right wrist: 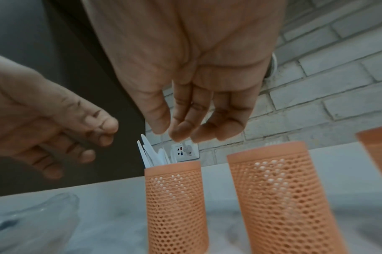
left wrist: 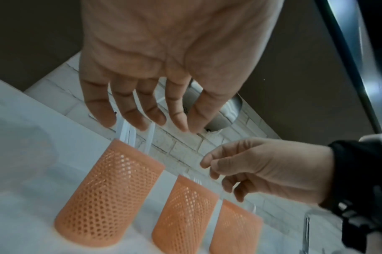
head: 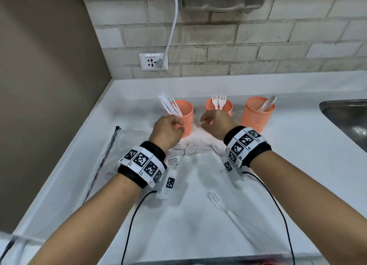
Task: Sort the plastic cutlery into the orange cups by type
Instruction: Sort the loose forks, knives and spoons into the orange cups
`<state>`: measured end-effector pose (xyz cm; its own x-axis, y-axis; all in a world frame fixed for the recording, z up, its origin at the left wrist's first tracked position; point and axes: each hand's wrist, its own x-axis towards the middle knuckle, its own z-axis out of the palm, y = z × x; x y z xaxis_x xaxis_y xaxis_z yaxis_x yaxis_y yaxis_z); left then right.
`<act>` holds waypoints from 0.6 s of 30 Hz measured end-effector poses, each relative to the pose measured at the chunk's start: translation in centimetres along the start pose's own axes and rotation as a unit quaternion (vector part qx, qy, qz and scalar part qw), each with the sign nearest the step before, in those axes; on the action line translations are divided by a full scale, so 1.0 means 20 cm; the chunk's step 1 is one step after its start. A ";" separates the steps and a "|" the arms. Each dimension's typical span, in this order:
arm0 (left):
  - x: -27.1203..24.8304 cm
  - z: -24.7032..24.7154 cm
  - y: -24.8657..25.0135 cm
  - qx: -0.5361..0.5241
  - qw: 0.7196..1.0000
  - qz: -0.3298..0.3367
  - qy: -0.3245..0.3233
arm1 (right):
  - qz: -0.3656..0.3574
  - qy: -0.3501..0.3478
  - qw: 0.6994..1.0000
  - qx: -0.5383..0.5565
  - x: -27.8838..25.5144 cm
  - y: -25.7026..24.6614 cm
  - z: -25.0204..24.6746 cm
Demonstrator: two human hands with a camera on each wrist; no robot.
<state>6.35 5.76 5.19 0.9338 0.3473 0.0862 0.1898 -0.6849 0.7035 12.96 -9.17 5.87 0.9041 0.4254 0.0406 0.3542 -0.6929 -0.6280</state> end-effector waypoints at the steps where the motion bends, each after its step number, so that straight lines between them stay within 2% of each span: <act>1: -0.03 0.02 -0.01 0.004 1.000 0.001 -0.017 | 0.000 -0.012 1.000 -0.018 -0.04 0.02 -0.01; 5: -0.12 0.10 -0.07 0.067 0.995 -0.015 -0.076 | 0.031 -0.102 0.988 -0.114 -0.22 0.09 -0.02; 11: -0.19 0.19 -0.14 0.215 0.960 -0.023 -0.178 | 0.092 -0.249 0.927 -0.263 -0.49 0.11 0.05; 15: -0.22 0.24 -0.15 0.252 0.946 -0.020 -0.206 | 0.162 -0.292 0.899 -0.282 -0.59 0.13 0.10; 18: -0.23 0.25 -0.13 0.249 0.947 -0.026 -0.204 | 0.173 -0.311 0.881 -0.311 -0.65 0.13 0.12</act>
<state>3.00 2.74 -0.63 0.9395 0.1822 -0.2902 0.2634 -0.9257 0.2715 1.56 -15.08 1.88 0.7461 0.2295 -0.6251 0.3208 -0.9465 0.0354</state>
